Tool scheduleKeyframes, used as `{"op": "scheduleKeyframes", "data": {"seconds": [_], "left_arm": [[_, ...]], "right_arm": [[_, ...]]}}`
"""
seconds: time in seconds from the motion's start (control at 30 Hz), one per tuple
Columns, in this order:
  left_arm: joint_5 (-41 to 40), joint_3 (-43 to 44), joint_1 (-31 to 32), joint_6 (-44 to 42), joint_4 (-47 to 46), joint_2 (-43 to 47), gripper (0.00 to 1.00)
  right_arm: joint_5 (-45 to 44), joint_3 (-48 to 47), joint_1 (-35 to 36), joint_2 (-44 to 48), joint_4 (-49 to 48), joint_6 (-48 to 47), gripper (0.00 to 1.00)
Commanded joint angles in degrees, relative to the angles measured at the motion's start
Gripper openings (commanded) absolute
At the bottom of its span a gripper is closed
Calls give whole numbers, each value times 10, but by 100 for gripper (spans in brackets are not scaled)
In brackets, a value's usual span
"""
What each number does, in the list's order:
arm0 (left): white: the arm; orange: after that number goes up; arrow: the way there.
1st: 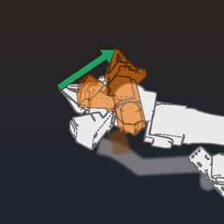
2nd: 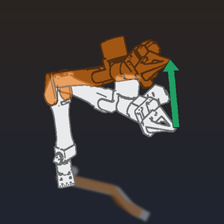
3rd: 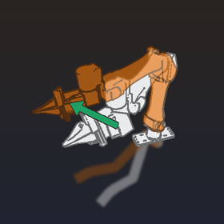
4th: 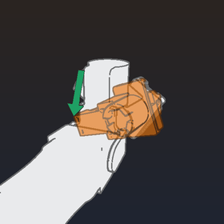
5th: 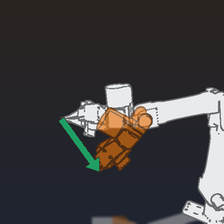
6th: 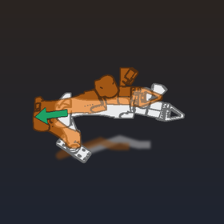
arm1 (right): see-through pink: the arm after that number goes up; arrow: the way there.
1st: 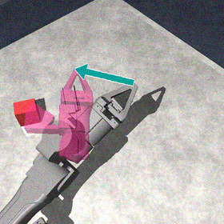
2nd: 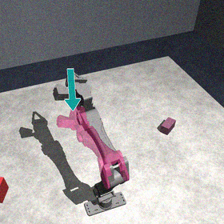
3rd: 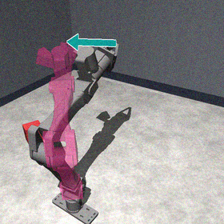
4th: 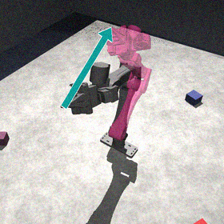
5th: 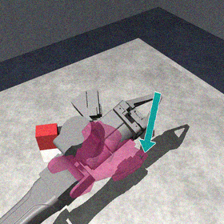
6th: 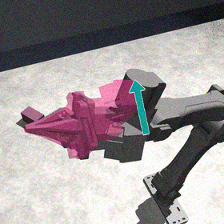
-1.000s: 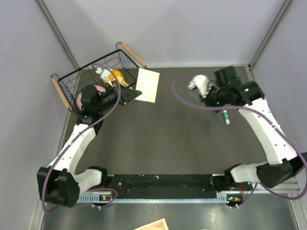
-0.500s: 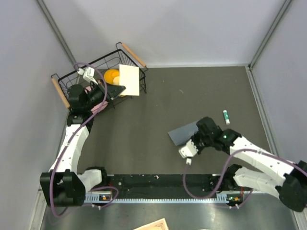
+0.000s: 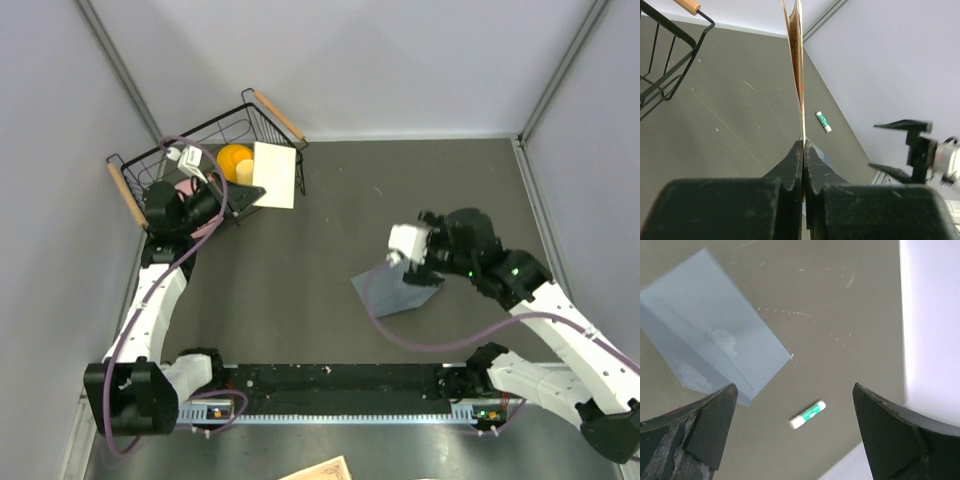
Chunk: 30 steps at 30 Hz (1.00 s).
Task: Place the letter into the envelope and seal it
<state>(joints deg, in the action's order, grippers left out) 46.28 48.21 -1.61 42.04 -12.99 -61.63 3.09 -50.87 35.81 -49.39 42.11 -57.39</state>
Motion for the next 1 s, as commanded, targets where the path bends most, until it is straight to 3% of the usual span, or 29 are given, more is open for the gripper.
{"op": "scheduleKeyframes", "data": {"seconds": [0.0, 0.03, 0.1, 0.17, 0.2, 0.23, 0.33, 0.67, 0.8, 0.97], "left_arm": [[2, -8, 1, 7, -52, 9, 0], [-4, -17, 1, 22, -59, 10, 0], [-5, -19, 2, 36, -71, 9, 0], [-9, -22, 1, 51, -77, 9, 0], [-8, -24, 1, 55, -91, 8, 0], [-10, -27, 1, 63, -93, 10, 0], [-10, -32, 1, 75, -105, 9, 0], [-15, -35, 1, 84, -118, -6, 0], [-16, -32, 1, 82, -120, -11, 0], [-14, -36, 0, 78, -121, -18, 0]], "right_arm": [[-55, -161, -35, -82, 106, 367, 97], [-8, -190, -55, -103, 126, 471, 95], [46, -235, -139, -136, 166, 582, 93], [167, -229, -201, -179, 196, 711, 91], [192, -206, -267, -193, 202, 745, 91], [249, -185, -295, -208, 206, 794, 89], [289, -80, -355, -177, 186, 876, 88], [285, 125, -354, -156, 77, 965, 87], [280, 172, -346, -181, -44, 980, 81], [285, 167, -341, -229, -116, 967, 61]]}}
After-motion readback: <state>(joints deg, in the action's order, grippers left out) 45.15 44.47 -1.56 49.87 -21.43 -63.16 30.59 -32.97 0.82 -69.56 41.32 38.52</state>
